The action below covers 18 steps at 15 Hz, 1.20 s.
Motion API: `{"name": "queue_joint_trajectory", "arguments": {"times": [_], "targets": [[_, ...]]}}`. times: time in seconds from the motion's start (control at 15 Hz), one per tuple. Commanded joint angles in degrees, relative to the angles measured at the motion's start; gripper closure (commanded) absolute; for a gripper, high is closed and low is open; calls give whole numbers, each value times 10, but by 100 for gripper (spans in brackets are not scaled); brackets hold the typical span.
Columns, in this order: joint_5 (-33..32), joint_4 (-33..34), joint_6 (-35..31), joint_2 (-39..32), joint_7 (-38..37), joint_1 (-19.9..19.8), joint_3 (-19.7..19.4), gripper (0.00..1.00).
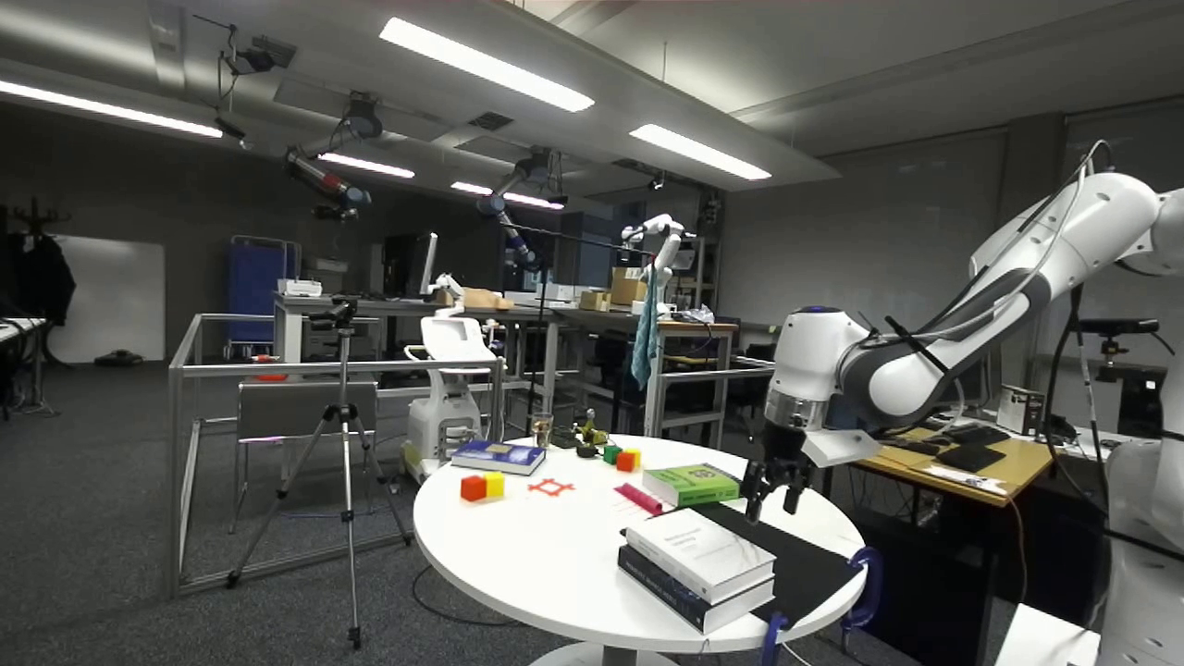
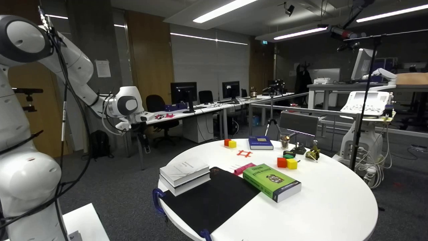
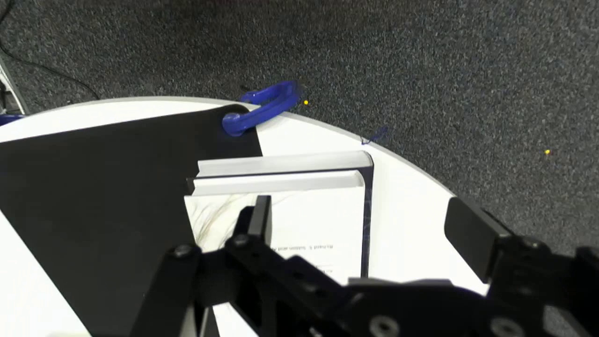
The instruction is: Push the white book backwards slightly
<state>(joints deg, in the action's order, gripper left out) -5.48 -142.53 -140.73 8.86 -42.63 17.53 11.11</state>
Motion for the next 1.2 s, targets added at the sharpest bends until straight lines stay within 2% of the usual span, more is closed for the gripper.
{"name": "queue_joint_trajectory", "arguments": {"times": [0.0,0.33,0.47,0.53,1.13], "targets": [[-50,-29,-15,57,1,-41,24,0],[-79,-45,-17,86,38,-63,31,0],[-39,-47,-8,94,57,-55,24,0],[-54,-27,0,66,37,-64,36,0],[-43,-32,-1,74,45,-64,36,0]]}}
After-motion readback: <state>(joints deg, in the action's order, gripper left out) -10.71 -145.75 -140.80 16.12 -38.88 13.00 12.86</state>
